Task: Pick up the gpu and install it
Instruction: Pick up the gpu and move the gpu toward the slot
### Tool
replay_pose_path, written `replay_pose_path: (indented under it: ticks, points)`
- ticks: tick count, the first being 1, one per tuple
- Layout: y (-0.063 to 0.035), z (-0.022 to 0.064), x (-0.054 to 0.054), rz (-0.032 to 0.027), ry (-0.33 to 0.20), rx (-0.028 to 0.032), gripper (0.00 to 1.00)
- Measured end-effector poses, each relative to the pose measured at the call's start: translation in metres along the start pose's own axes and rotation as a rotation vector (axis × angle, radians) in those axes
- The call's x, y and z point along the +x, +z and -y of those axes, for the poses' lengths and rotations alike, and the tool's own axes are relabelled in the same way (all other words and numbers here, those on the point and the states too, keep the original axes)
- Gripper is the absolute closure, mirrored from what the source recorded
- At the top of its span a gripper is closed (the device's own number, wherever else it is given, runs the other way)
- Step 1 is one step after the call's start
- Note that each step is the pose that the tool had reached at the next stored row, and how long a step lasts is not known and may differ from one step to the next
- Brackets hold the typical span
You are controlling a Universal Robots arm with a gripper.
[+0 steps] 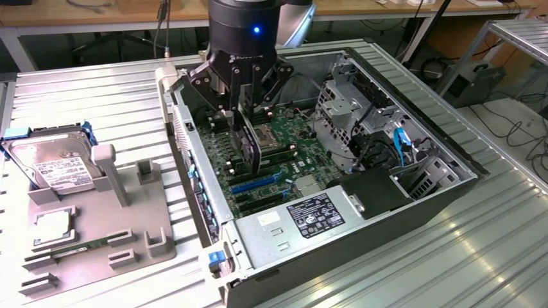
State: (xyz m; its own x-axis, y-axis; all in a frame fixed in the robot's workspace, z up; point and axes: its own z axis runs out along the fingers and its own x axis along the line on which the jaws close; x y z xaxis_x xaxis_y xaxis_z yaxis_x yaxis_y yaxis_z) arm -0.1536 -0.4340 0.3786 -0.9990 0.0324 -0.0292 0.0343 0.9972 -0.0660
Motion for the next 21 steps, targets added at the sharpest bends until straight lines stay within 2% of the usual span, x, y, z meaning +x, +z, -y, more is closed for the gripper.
replay_pose_path:
  ticks: [21]
  points:
    - [0.0101,-0.0013,-0.0088,0.0006,-0.004,0.0092,0.74]
